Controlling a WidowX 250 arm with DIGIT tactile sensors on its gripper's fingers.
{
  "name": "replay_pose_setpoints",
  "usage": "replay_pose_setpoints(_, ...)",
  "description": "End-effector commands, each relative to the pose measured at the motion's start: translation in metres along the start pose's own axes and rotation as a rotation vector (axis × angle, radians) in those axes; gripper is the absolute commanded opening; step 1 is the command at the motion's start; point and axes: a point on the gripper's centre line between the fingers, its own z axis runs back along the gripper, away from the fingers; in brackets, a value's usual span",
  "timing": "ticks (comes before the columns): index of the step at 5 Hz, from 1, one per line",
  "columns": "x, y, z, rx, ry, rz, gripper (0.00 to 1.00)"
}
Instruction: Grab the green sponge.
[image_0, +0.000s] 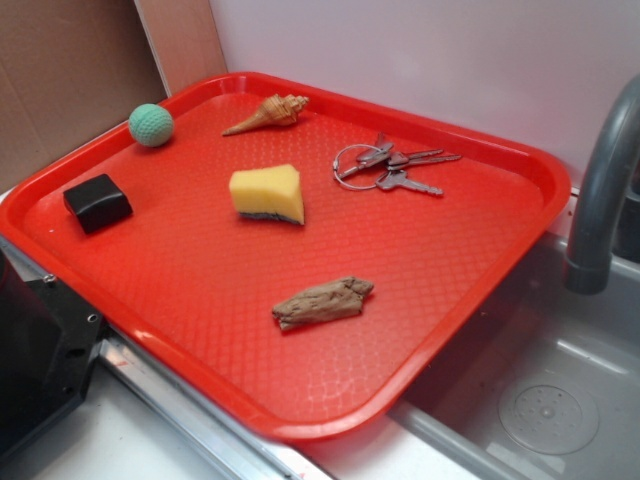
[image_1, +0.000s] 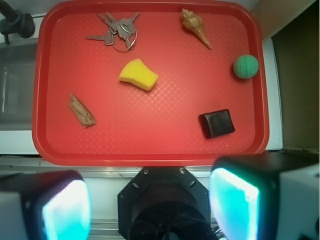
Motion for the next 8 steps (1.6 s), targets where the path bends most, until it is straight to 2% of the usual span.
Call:
replay_pose_setpoints(1,0.000,0.000,0.000,0.000,0.000,0.000,1.00)
replay_pose_setpoints(2,0.032,0.000,-0.021,0.023,0.024,-0.105,1.00)
replay_pose_setpoints(3,0.048,-0.004,-0.033,0.035,0.036,-0.141,1.00)
replay_pose_setpoints(4,0.071,-0.009,-0.035,-0.001,0.058,-0.216,1.00)
replay_pose_setpoints(5,0.098,-0.011,-0.061,0.001,0.133,-0.466,1.00)
replay_pose_setpoints(6,0.099,-0.014,-0.083,-0.027,0.165,-0.714,1.00)
replay_pose_setpoints(7,0.094,-0.012,-0.100,0.003,0.200,-0.759,1.00)
replay_pose_setpoints(8,0.085,-0.004,-0.128,0.032,0.228,-0.717,1.00)
